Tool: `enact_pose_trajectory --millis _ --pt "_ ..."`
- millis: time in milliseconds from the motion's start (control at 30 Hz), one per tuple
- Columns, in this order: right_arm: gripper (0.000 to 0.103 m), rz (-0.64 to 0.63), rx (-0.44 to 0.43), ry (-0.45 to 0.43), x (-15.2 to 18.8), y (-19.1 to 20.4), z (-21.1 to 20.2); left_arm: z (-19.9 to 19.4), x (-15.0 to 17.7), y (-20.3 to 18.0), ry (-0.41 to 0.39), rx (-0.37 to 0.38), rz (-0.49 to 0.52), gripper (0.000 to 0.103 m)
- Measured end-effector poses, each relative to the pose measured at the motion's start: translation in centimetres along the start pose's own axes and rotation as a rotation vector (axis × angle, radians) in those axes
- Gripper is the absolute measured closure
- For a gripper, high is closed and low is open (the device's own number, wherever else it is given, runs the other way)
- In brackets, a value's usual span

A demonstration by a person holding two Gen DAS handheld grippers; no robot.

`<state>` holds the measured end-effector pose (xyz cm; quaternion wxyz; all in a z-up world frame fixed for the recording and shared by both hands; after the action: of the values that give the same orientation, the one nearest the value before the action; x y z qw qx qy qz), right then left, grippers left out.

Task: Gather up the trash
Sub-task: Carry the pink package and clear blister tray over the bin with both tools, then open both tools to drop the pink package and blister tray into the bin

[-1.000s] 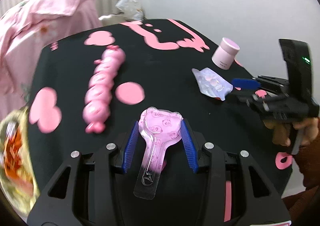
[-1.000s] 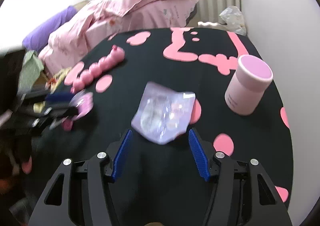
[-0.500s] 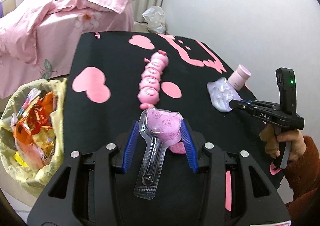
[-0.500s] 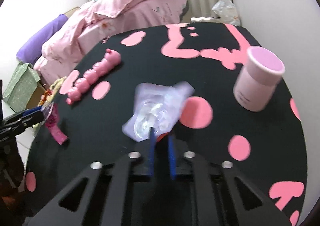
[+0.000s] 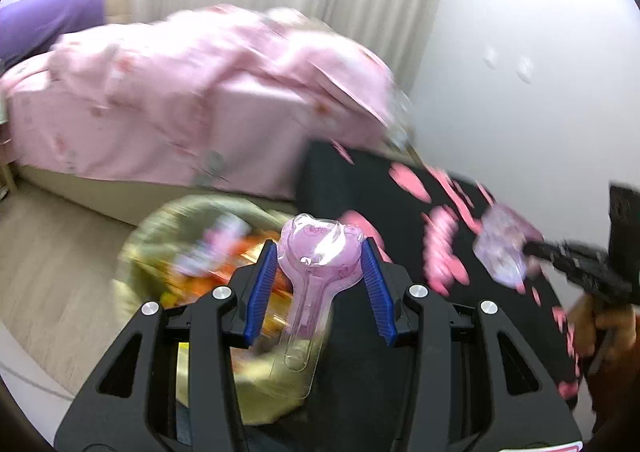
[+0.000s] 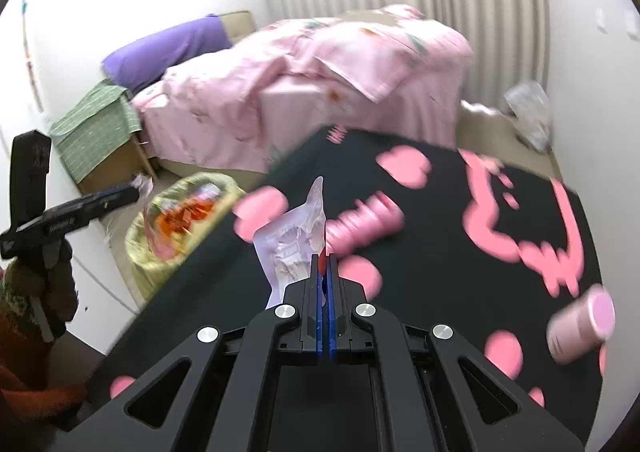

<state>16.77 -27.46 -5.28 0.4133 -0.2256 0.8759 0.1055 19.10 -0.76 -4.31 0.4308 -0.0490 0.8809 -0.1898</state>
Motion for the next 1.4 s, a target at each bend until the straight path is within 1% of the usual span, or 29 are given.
enact_pose_trajectory --millis 67,133,233,333,400,467,500,533,600,633,733,900,1100,1200,1300,1333,1367,1400 --pt "0.099 -0.035 -0.027 -0.015 -1.8 1.6 0.8 -0.9 -2.1 2.8 -0.058 -0.029 -0.062 0.062" --pt "0.099 -0.080 -0.051 -0.025 -3.6 3.4 1.9 -1.0 -3.3 5.4 -0.085 -0.044 -0.128 0.062" --pt "0.099 -0.158 -0.098 -0.014 -5.9 6.6 4.6 -0.3 -3.8 7.7 -0.095 -0.036 -0.198 0.062" --pt "0.099 -0.196 -0.123 0.008 -7.1 8.4 6.8 1.5 -3.3 8.9 -0.084 -0.008 -0.238 0.062" --pt "0.099 -0.204 -0.158 0.036 -7.9 9.7 8.9 3.1 -2.4 9.6 -0.054 -0.014 -0.247 0.062" --pt "0.099 -0.217 -0.188 0.063 -8.4 10.9 10.7 5.3 -0.8 10.7 0.014 -0.080 -0.242 0.062" --pt "0.099 -0.231 -0.209 0.082 -8.5 11.7 11.8 6.1 0.1 11.1 0.055 -0.128 -0.230 0.062" --pt "0.099 -0.246 -0.228 0.102 -8.4 12.5 12.9 7.1 1.5 11.6 0.111 -0.173 -0.209 0.069" --pt "0.099 -0.271 -0.247 0.131 -8.1 13.8 14.6 7.3 2.9 11.9 0.140 -0.190 -0.190 0.068" --pt "0.099 -0.281 -0.256 0.140 -7.9 14.2 15.2 7.1 3.1 12.0 0.137 -0.189 -0.191 0.068" --pt "0.099 -0.329 -0.268 0.175 -7.5 15.8 17.9 6.4 3.2 12.6 0.121 -0.142 -0.239 0.067" --pt "0.099 -0.326 -0.285 0.202 -7.0 16.8 20.1 5.7 2.3 12.7 0.090 -0.110 -0.267 0.067" --pt "0.099 -0.340 -0.324 0.245 -5.3 17.7 20.3 5.8 2.0 12.7 0.088 -0.114 -0.265 0.067" --pt "0.099 -0.345 -0.316 0.237 -5.1 17.9 20.1 5.9 1.6 12.8 0.082 -0.112 -0.275 0.067" --pt "0.098 -0.320 -0.297 0.206 -5.3 17.6 20.0 5.5 0.9 13.1 0.065 -0.100 -0.305 0.067" --pt "0.097 -0.315 -0.295 0.199 -5.2 17.5 20.0 5.4 0.8 13.1 0.063 -0.093 -0.316 0.064" --pt "0.097 -0.310 -0.294 0.191 -5.2 17.4 19.9 5.2 0.6 13.2 0.059 -0.080 -0.331 0.057" --pt "0.097 -0.314 -0.296 0.182 -5.2 17.5 19.7 5.0 0.3 13.2 0.050 -0.069 -0.339 0.054"
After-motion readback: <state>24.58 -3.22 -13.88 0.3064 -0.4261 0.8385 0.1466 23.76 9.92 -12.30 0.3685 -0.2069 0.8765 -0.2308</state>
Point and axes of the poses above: each gripper's, at about its wrist camera, not at the fingertips, and z roughly the way its jaws point, y to its left, x to its underside, the point moved 8 cm from there along z, roughly the way its jaws point, and after that the axes turned 11 degrees about -z, right-handed, at the moved point
